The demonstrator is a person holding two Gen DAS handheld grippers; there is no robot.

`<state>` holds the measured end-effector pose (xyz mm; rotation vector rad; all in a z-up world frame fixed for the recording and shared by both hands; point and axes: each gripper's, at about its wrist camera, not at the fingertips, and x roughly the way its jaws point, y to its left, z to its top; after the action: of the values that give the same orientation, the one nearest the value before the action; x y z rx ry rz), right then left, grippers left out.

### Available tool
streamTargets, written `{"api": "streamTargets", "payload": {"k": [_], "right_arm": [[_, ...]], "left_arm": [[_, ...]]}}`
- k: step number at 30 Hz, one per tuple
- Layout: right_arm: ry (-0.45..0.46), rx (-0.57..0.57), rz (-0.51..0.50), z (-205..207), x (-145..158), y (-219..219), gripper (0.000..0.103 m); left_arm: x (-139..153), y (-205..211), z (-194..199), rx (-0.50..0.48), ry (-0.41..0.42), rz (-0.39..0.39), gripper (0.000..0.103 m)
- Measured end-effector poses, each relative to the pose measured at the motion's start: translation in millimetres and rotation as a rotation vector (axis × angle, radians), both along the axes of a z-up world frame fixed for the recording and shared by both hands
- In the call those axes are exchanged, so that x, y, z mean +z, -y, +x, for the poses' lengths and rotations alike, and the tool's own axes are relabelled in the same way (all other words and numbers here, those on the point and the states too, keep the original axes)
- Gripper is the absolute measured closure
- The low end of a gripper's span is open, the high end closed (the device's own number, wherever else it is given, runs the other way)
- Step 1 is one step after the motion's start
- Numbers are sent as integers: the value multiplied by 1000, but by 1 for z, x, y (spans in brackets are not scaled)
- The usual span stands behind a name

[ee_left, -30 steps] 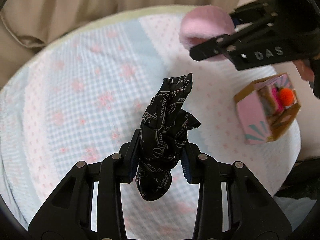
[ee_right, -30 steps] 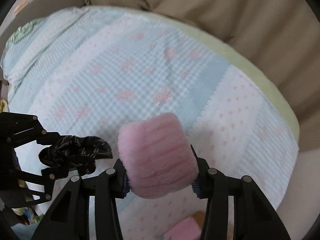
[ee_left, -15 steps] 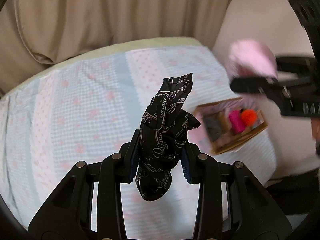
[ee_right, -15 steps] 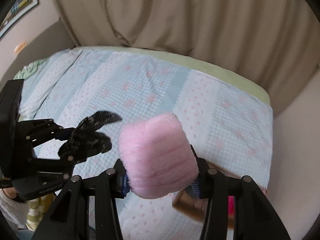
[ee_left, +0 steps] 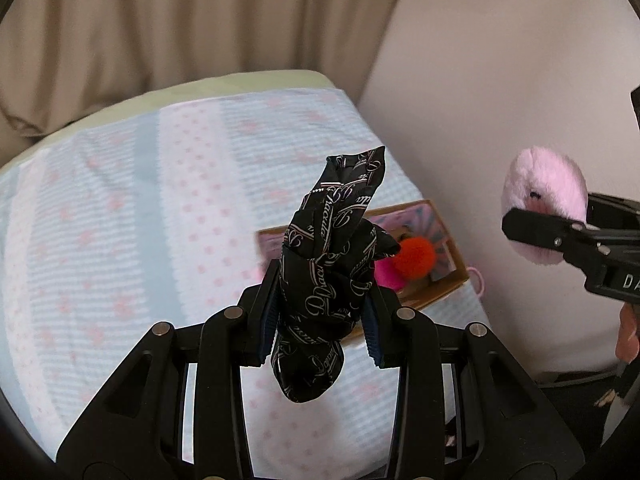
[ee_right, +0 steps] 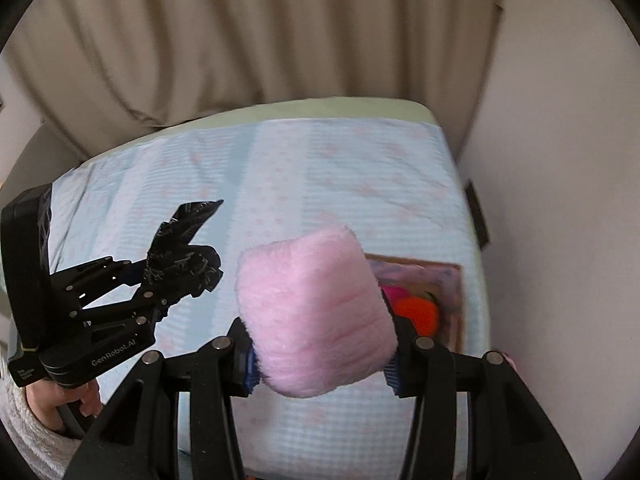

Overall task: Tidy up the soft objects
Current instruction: 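Carry the scrunchie with left tool while right tool carries the hair tie to the box, then open both tools to release the scrunchie and hair tie into the box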

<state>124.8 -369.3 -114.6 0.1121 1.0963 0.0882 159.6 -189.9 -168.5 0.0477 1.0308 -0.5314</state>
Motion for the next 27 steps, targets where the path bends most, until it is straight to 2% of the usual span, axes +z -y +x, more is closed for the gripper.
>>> {"api": "streamTargets", "payload": {"k": [4, 8, 11, 17, 21, 25, 27], "right_arm": [[-29, -66, -23, 5, -17, 39, 59], [-69, -118, -22, 15, -42, 71, 59], [-121, -149, 29, 23, -69, 89, 59], [-244, -143, 109, 37, -134, 87, 59], [-320, -133, 167, 39, -177, 76, 59], [-372, -149, 238, 38, -203, 67, 59], [-383, -166, 256, 39, -209, 65, 57]], "left_arm": [[-15, 38, 11, -1, -5, 14, 71], [-41, 67, 27, -1, -49, 38, 71], [-62, 83, 36, -1, -91, 56, 71], [-112, 97, 47, 3, -178, 103, 71], [-142, 88, 44, 27, -226, 151, 71], [-170, 82, 38, 37, -261, 201, 70], [-179, 81, 38, 44, -266, 227, 54]]}}
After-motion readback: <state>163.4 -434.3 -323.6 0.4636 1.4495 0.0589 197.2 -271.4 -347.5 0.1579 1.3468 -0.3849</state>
